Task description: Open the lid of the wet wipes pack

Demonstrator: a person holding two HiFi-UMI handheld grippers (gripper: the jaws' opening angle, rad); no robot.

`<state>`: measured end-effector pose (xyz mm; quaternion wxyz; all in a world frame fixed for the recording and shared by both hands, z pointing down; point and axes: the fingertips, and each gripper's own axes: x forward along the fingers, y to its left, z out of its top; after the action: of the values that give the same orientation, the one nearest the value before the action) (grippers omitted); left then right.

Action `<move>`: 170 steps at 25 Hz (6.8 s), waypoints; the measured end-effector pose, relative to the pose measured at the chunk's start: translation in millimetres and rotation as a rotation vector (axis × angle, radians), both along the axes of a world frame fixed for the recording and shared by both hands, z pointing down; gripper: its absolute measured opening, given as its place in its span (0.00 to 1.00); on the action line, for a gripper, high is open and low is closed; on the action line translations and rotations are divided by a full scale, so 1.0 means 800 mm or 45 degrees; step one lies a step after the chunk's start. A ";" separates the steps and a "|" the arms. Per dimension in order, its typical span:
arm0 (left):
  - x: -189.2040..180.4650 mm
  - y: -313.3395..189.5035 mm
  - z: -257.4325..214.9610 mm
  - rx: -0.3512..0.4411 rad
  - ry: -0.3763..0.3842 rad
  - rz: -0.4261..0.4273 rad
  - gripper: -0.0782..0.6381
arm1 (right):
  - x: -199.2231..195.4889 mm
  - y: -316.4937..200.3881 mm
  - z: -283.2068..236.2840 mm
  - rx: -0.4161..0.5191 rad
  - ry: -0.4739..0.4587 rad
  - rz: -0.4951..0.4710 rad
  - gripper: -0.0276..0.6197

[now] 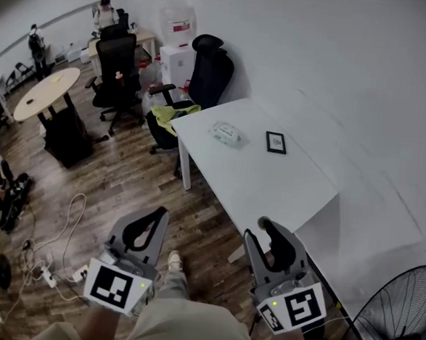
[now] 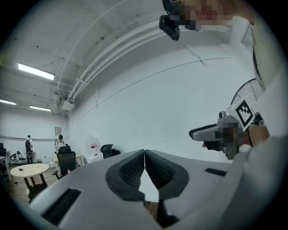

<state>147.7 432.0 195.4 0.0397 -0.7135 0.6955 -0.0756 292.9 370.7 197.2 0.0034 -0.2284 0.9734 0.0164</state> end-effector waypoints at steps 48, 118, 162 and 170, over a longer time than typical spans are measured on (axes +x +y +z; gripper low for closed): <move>-0.390 -0.555 0.116 -0.234 0.020 0.282 0.14 | -0.391 -0.537 0.129 -0.123 0.244 0.254 0.29; -0.345 -0.818 0.586 -1.094 -0.259 1.109 0.14 | -0.463 -0.730 0.570 -0.266 1.521 0.220 0.16; -0.352 -0.821 0.587 -1.191 -0.070 1.040 0.14 | -0.435 -0.873 0.576 -0.648 1.116 0.495 0.11; -0.372 -0.839 0.557 -1.223 -0.066 0.976 0.14 | -0.425 -0.873 0.491 -0.699 0.790 0.642 0.09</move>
<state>-149.9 -239.0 641.2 -0.2450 -0.8489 0.2763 -0.3781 -47.1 -328.1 589.6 -0.3517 -0.4341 0.8111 -0.1734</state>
